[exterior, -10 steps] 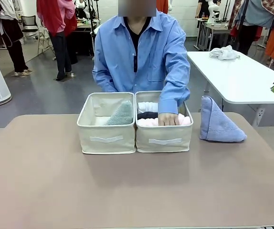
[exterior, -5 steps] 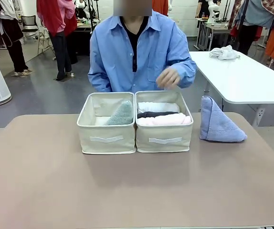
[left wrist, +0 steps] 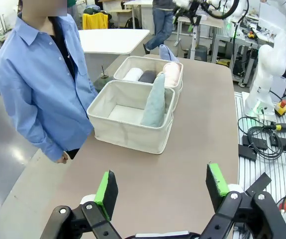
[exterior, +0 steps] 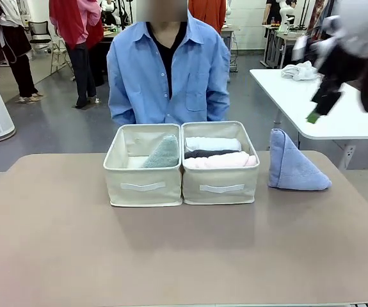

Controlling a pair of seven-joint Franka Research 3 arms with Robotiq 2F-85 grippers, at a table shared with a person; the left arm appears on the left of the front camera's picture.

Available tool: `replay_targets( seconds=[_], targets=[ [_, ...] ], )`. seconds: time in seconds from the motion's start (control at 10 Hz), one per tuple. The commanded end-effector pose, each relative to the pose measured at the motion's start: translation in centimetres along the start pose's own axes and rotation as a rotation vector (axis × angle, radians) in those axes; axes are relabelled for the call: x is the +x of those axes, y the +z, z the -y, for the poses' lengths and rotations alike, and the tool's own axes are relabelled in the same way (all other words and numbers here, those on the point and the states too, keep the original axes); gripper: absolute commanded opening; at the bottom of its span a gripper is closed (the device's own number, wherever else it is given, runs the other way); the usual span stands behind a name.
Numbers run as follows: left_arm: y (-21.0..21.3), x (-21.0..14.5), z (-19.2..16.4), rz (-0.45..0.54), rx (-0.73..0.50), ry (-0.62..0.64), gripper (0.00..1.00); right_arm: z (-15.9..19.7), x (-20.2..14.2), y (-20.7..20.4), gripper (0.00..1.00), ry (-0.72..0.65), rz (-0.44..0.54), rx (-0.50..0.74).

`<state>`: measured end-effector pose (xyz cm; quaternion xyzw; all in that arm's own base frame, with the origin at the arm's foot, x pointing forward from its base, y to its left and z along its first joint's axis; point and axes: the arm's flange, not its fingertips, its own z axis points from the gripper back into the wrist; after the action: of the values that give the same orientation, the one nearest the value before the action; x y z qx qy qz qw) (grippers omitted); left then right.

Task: Sort the towels based on their folding style.
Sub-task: Pick up another triangle-folded towel from the table and place it in the left Fabric basket.

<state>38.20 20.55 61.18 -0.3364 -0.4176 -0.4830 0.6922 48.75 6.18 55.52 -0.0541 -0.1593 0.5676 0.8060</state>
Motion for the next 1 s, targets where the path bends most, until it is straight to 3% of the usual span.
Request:
replay_targets(
  seconds=[0.0,0.1,0.3,0.6,0.9],
  targets=[
    [0.1,-0.2,0.2,0.011,0.002,-0.030,0.93,2.1,0.7,-4.4,1.00,0.029,-0.166,-0.028],
    [0.1,-0.2,0.2,0.011,0.002,-0.030,0.93,2.2,1.1,-5.6,1.00,0.045,-0.204,-0.003],
    [0.1,-0.2,0.2,0.011,0.002,-0.030,0.93,0.6,2.1,-5.8,1.00,0.073,-0.138,-0.006],
    [0.1,-0.2,0.2,0.011,0.002,-0.030,0.93,0.6,2.1,-5.8,1.00,0.073,-0.138,-0.006],
    [0.1,-0.2,0.2,0.011,0.002,-0.030,0.93,4.2,3.6,-6.5,1.00,0.062,-0.099,0.048]
  ],
)
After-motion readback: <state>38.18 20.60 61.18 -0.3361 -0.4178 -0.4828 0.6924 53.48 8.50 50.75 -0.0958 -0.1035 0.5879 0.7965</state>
